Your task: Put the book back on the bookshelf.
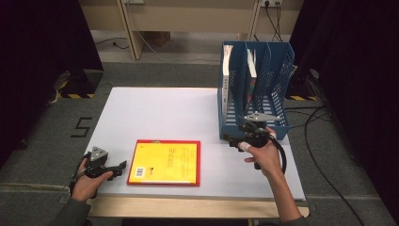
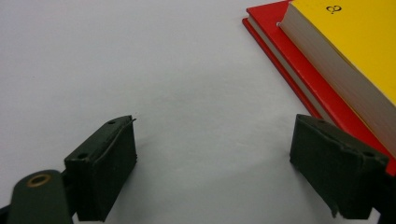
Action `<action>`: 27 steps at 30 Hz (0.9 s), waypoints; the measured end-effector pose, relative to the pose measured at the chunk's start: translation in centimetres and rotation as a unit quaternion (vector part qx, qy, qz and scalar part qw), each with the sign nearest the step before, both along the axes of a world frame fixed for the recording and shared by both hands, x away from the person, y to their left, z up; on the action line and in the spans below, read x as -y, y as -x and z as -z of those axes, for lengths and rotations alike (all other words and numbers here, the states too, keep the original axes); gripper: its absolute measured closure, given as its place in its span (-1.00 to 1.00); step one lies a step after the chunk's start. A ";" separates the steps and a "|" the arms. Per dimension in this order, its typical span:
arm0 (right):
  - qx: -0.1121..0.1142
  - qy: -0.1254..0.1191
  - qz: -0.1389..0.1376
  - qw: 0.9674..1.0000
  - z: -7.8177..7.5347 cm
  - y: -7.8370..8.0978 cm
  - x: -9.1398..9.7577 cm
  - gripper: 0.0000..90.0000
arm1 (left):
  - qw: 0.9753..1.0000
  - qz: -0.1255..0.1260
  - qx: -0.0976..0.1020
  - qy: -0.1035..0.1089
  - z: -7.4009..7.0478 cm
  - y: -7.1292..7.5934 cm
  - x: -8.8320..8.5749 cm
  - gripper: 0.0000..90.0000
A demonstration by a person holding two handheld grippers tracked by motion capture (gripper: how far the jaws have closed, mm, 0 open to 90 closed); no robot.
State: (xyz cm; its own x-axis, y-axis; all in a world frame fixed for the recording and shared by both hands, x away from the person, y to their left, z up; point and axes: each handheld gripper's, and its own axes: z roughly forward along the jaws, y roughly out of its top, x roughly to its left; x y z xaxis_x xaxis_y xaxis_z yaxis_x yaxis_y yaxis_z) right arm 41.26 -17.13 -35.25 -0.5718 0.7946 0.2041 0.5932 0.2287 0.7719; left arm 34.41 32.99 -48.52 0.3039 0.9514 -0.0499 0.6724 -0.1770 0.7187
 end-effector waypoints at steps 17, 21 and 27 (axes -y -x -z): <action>-0.057 -0.002 -0.047 0.997 5.6 1.5 -3.8 -0.47 | 1.000 0.009 -0.001 0.002 -0.1 0.1 -0.1 -0.68; -0.067 0.002 -0.056 0.996 6.3 1.7 -4.4 -0.47 | 1.000 0.014 -0.001 0.004 -0.2 0.2 0.0 -0.67; -0.079 0.002 -0.071 0.994 7.2 2.0 -5.3 -0.46 | 1.000 0.022 0.013 0.009 -0.6 0.5 0.4 -0.67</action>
State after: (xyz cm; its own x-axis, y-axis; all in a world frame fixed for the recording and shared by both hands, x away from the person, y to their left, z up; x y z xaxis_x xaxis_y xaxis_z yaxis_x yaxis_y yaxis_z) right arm 39.28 -11.82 -42.43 -0.6386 0.7099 0.2971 0.6690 0.3214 0.6702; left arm 33.95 32.58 -47.91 0.3474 0.9359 -0.0587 0.6459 -0.1935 0.7385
